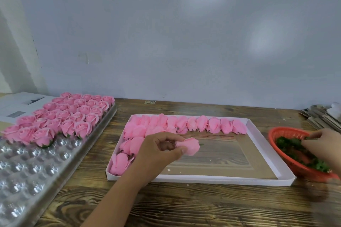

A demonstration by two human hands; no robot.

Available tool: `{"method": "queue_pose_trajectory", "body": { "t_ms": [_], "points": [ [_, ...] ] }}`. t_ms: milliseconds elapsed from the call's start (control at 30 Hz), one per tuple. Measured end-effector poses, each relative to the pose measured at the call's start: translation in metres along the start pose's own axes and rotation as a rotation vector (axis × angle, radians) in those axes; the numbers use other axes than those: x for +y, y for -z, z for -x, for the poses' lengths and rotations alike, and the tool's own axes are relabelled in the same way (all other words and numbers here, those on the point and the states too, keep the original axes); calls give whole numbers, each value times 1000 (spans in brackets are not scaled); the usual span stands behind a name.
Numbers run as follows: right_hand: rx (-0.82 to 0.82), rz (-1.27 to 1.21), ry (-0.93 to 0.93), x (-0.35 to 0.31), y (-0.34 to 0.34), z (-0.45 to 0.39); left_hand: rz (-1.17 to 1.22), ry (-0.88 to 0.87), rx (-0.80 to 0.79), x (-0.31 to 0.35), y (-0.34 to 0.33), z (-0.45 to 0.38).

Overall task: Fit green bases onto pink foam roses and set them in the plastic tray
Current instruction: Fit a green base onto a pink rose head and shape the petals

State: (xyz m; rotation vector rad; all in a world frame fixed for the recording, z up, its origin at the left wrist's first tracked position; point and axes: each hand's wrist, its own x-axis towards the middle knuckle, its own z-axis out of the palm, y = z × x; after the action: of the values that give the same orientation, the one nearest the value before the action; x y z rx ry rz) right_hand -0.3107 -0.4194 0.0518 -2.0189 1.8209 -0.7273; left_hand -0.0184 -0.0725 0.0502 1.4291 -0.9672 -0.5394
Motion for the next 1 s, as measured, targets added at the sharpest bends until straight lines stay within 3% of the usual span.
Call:
{"method": "queue_pose_trajectory", "body": {
  "t_ms": [200, 467, 600, 767, 900, 1000],
  "points": [
    [104, -144, -24, -2, 2, -5, 7, -8, 1, 0, -1, 0],
    [47, -533, -220, -24, 5, 16, 16, -10, -1, 0, -1, 0],
    [-144, -855, -198, -56, 9, 52, 8, -8, 1, 1, 0, 0],
    [-543, -1405, -280, -106, -12, 104, 13, -5, 8, 1, -1, 0],
    [-757, -1470, -382, -140, -46, 136, 14, -8, 13, 1, 0, 1],
    [-823, -1527, -480, -151, -65, 153, 8, -9, 13, 1, 0, 1]
  ]
}}
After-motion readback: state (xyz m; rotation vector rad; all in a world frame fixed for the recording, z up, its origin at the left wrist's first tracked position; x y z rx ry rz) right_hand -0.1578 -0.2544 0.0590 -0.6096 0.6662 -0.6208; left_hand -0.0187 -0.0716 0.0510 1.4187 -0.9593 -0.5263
